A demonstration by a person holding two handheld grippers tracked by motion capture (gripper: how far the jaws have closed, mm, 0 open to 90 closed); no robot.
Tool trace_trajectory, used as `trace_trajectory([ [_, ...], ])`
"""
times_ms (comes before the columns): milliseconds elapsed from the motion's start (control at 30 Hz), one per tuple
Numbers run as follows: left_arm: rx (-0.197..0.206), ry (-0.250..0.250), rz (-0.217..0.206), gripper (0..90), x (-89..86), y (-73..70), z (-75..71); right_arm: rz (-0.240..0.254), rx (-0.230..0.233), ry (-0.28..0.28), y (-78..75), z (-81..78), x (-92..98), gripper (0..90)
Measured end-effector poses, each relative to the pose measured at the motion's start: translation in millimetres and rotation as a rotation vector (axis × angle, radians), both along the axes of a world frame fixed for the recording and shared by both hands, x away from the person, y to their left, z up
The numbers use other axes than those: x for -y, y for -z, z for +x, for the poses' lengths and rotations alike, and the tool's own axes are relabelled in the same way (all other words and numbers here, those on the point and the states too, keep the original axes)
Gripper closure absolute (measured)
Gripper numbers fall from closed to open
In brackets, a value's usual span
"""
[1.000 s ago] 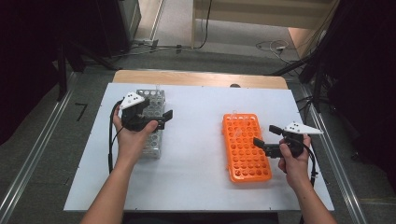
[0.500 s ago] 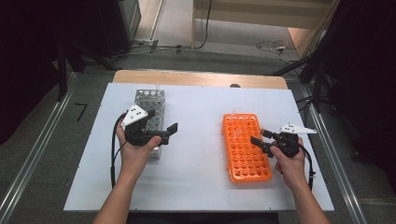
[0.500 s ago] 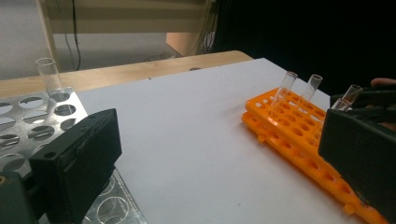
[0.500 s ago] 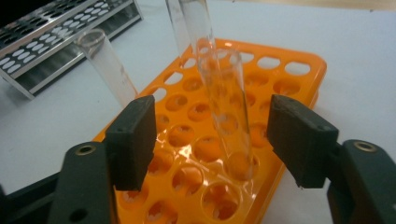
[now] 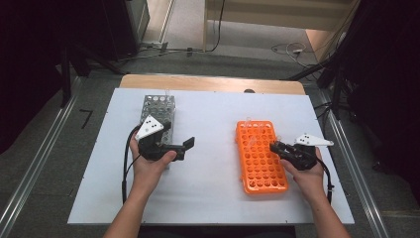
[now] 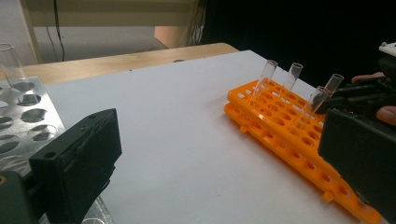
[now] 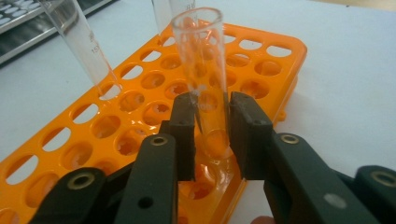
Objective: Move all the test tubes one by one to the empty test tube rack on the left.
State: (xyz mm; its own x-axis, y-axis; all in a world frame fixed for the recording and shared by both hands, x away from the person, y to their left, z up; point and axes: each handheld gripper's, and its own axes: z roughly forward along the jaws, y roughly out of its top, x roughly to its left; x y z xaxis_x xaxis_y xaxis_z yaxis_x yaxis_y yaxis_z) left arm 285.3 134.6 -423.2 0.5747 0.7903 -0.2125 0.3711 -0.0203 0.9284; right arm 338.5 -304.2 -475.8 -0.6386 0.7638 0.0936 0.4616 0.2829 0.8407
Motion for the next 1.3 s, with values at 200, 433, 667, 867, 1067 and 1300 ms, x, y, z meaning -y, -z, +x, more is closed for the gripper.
trace_trajectory([
  [200,-0.003,0.019,0.007,0.0,5.1,0.9,-0.4,0.013,0.018,0.001,-6.4,-1.3,4.2,73.7],
  [433,-0.003,0.041,0.0,0.2,8.4,-1.3,-1.8,0.046,0.043,-0.008,-25.3,-8.3,8.5,73.8],
  [667,0.007,0.059,-0.003,0.9,11.8,-6.7,-4.8,0.049,0.052,-0.057,-39.4,-17.5,1.4,73.8],
  [867,0.015,0.086,-0.003,2.1,17.1,-10.1,-7.3,0.052,0.033,-0.126,-50.0,-27.9,-17.7,73.9],
  [1067,0.021,0.126,-0.015,3.7,24.0,-13.7,-9.6,0.054,0.021,-0.181,-56.0,-34.8,-33.3,73.8],
  [1300,0.025,0.201,-0.034,13.8,37.7,-17.0,-13.8,0.036,0.003,-0.267,-55.6,-45.3,-64.5,73.9],
])
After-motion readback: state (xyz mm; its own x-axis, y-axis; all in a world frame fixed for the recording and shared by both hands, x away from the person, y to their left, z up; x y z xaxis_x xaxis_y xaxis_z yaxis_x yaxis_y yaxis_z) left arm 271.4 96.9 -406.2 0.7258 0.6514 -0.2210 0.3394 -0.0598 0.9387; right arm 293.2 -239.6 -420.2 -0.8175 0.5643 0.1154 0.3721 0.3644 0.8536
